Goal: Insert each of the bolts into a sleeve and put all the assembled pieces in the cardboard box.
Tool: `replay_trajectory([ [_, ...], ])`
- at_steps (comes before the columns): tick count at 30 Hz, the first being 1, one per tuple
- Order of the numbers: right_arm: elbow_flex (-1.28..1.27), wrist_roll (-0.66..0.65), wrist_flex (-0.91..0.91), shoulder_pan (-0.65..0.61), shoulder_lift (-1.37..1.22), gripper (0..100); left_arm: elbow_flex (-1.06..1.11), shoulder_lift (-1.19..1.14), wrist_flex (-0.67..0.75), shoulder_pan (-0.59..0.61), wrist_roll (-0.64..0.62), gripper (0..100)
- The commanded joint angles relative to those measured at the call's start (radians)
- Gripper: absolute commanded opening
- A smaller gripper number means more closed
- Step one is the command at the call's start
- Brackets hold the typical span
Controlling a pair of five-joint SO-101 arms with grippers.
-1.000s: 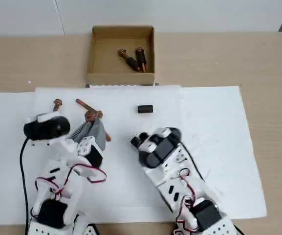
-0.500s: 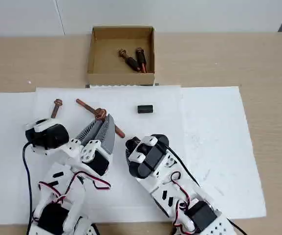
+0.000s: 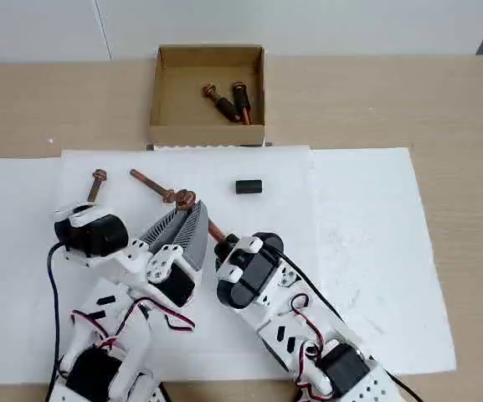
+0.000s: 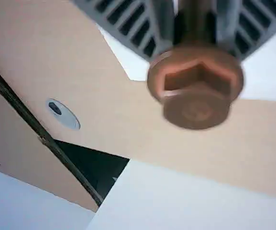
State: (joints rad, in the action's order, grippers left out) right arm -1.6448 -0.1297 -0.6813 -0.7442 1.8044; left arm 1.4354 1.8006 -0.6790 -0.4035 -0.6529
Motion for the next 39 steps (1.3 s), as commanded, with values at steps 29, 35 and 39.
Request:
replay_trajectory([
  [29,0.020,-0.014,0.087,-0.007,0.008,0.2,0.048,0.015,-0.272,-0.143,0.100,8],
  [35,0.020,-0.014,0.087,-0.007,0.008,0.2,0.035,0.014,-0.275,-0.068,0.118,25],
  [39,0.014,-0.014,0.085,-0.007,0.008,0.2,-0.028,0.014,-0.301,-0.031,0.137,25],
])
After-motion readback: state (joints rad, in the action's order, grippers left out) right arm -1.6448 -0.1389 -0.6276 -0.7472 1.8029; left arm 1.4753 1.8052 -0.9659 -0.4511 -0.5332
